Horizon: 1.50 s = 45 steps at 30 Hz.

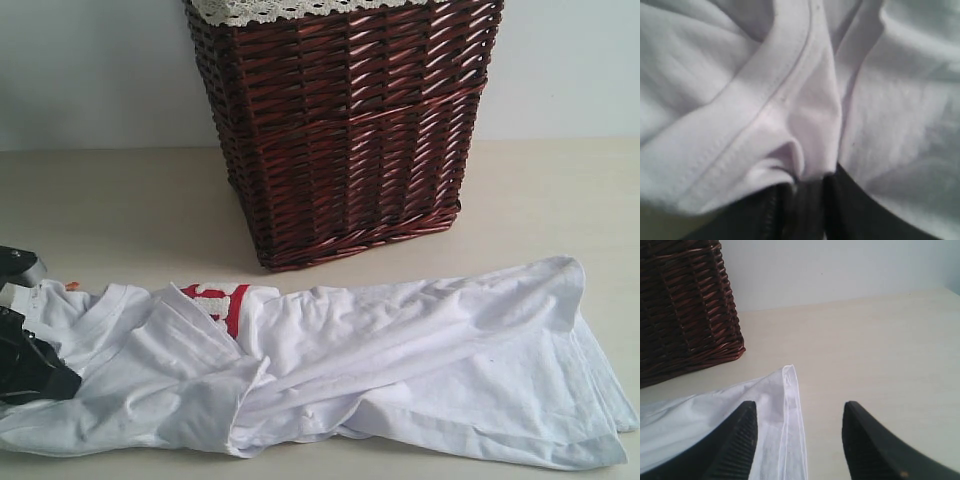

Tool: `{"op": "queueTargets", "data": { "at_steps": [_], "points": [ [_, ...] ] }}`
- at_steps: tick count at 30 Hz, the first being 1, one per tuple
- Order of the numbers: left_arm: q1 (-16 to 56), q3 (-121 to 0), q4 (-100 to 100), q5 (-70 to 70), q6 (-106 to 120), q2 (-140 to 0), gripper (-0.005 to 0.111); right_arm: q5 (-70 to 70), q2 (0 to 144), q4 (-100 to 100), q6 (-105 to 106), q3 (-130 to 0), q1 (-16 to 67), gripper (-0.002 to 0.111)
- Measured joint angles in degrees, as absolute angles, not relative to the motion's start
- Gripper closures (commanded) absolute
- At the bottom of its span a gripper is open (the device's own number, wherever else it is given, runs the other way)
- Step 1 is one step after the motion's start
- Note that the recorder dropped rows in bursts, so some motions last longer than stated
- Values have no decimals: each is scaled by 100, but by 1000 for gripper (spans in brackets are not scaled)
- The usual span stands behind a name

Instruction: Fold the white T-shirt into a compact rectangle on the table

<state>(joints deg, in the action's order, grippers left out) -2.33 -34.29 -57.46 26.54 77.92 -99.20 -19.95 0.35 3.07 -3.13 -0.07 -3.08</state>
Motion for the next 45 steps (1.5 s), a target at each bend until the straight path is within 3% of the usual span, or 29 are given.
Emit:
{"op": "queueTargets", "data": {
  "at_steps": [2, 12, 29, 45],
  "points": [
    [-128, -3429, -5757, 2577, 7831, -9932, 107, -1995, 35, 307, -313, -7, -308, 57],
    [58, -3360, -5783, 1697, 7879, -9751, 107, -1995, 35, 307, -313, -7, -308, 57],
    [-1923, -2599, -6312, 1278, 7892, -8522, 107, -1995, 35, 307, -313, -7, -308, 57],
    [-2203, -2744, -7106, 2102, 8294, -8047, 107, -1995, 35, 307, -313, -7, -308, 57]
  ]
}}
